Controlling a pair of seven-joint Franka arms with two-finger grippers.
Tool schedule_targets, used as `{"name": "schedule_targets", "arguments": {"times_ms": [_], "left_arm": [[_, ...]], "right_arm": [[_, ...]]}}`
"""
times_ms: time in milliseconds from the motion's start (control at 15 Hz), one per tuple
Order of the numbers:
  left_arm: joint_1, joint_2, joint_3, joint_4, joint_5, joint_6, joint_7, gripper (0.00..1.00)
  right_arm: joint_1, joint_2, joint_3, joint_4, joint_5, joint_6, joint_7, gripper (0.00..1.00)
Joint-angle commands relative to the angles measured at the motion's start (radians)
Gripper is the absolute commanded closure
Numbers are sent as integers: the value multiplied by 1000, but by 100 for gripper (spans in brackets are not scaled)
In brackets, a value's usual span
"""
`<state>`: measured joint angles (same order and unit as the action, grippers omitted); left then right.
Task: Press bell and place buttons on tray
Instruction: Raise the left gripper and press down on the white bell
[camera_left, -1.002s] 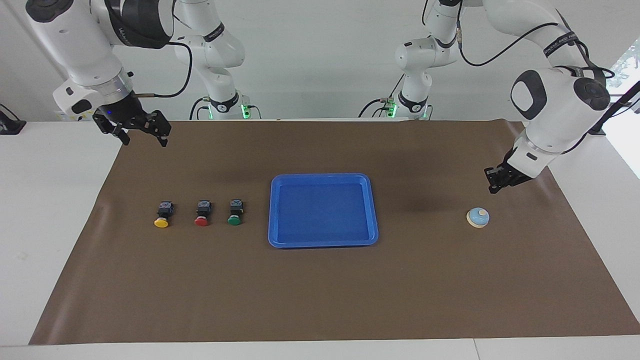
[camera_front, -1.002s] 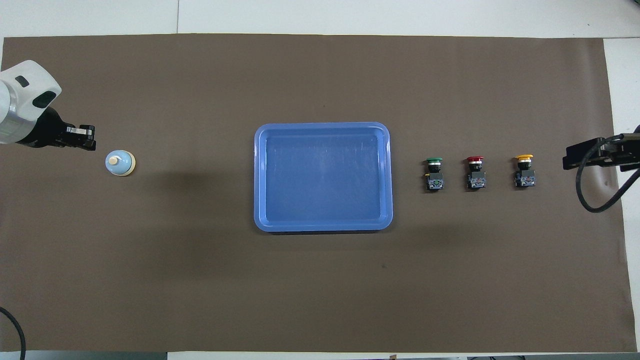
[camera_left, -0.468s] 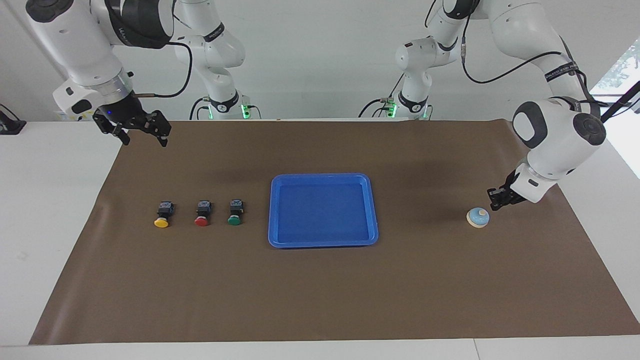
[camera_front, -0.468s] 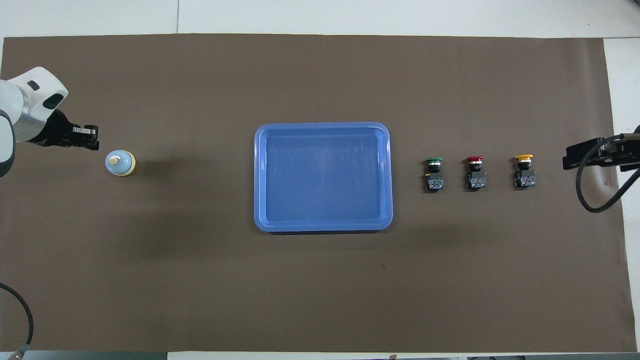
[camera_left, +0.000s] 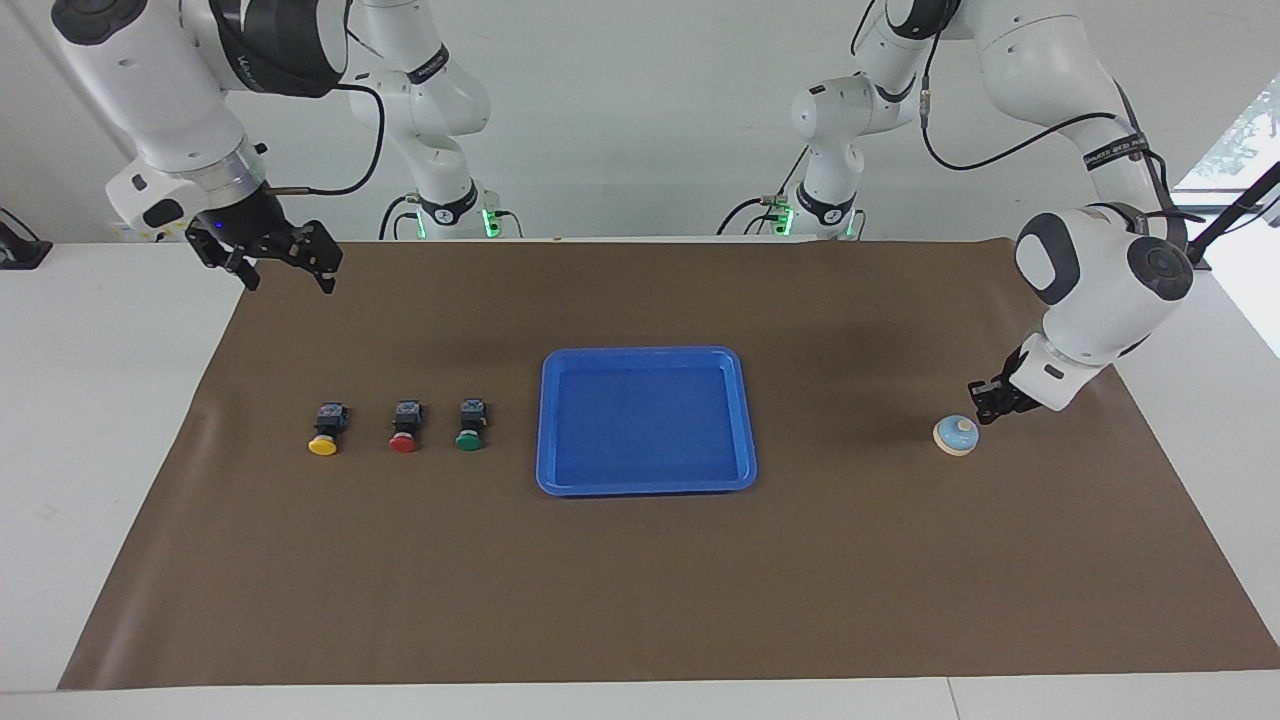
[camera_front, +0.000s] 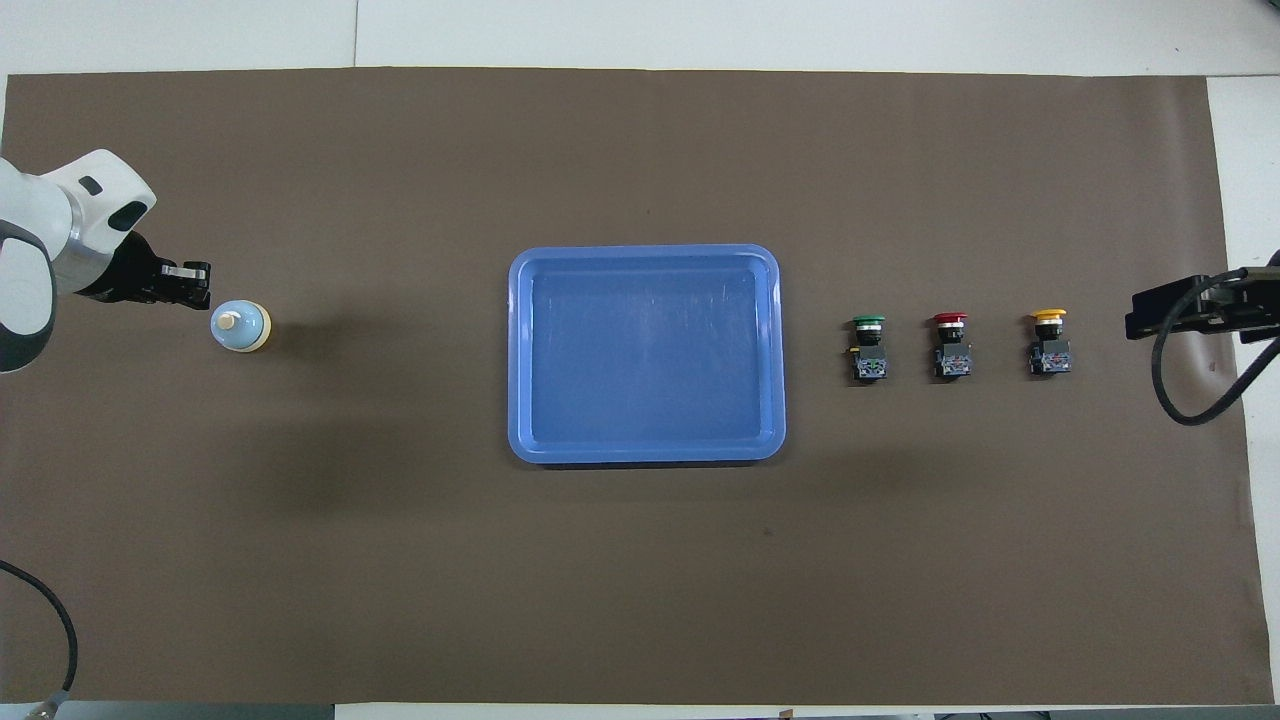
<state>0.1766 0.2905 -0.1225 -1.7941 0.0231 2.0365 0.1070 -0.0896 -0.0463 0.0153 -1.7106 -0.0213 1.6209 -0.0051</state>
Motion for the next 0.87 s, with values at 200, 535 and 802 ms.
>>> {"name": "schedule_targets", "arguments": {"times_ms": [200,535,802], "left_arm": [[1,1,-2,-59,31,83,-6,100],[1,-1,-2,-102,31,120,-21,100],[4,10,-2,-131,31,179,-20,100]], "right_arm": [[-7,-26,5,-26,3,0,0,0],[-7,-26,5,-26,3,-1,0,0],[-7,-26,5,-26,3,-1,0,0]]}}
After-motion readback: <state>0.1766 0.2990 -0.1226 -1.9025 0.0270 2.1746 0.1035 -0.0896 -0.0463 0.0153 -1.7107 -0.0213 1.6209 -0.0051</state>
